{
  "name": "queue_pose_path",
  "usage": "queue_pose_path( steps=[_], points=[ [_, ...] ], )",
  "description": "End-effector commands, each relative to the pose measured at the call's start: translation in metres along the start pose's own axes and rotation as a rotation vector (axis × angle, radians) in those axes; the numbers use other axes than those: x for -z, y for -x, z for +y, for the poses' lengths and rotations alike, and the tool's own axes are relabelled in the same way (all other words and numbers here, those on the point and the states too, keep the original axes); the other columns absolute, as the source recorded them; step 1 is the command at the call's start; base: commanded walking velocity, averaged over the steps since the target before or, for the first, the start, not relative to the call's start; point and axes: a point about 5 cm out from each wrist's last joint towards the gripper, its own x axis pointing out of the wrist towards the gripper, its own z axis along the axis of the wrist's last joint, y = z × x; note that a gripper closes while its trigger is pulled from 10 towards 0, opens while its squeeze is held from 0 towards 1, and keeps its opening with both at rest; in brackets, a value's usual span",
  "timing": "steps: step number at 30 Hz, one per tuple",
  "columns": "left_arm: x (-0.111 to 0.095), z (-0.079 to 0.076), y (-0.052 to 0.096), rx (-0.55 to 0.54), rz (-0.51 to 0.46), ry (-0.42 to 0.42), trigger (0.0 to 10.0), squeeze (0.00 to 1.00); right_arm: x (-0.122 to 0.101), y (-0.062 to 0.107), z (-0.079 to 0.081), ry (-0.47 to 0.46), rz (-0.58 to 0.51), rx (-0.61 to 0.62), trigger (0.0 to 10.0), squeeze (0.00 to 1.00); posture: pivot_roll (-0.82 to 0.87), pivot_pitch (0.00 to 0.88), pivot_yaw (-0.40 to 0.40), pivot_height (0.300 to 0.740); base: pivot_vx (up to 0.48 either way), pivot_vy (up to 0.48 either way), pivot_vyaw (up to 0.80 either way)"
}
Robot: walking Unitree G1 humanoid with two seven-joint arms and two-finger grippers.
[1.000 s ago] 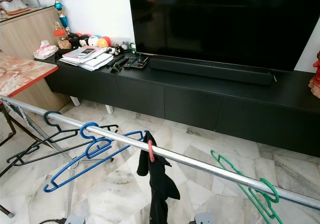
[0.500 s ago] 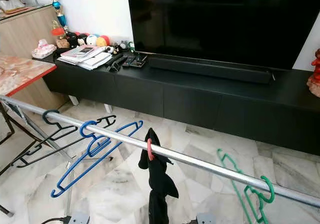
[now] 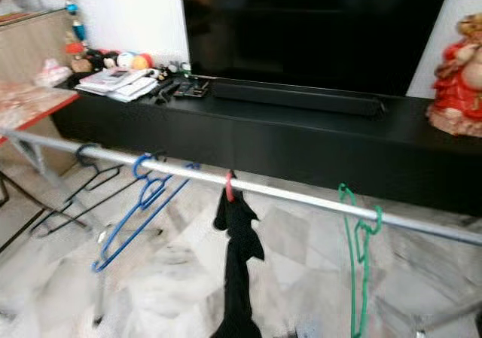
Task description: Hang hanger
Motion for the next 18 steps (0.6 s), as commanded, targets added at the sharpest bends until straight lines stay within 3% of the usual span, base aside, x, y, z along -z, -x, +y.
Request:
queue_pose_path(
  steps=[1, 18],
  points=[
    [0.031, -0.001, 0.006, 0.0, 0.112, 0.006, 10.0, 0.0, -0.009, -0.001, 0.0, 0.003, -0.037, 0.0, 10.0, 0.0, 0.03, 0.031, 0.026, 0.74, -0.27, 0.0, 0.0],
    [0.025, -0.013, 0.003, -0.004, 0.109, 0.018, 10.0, 0.0, -0.01, -0.001, 0.0, 0.005, -0.036, 0.002, 10.0, 0.0, 0.03, 0.024, 0.027, 0.74, 0.0, 0.0, 0.0]
  ],
)
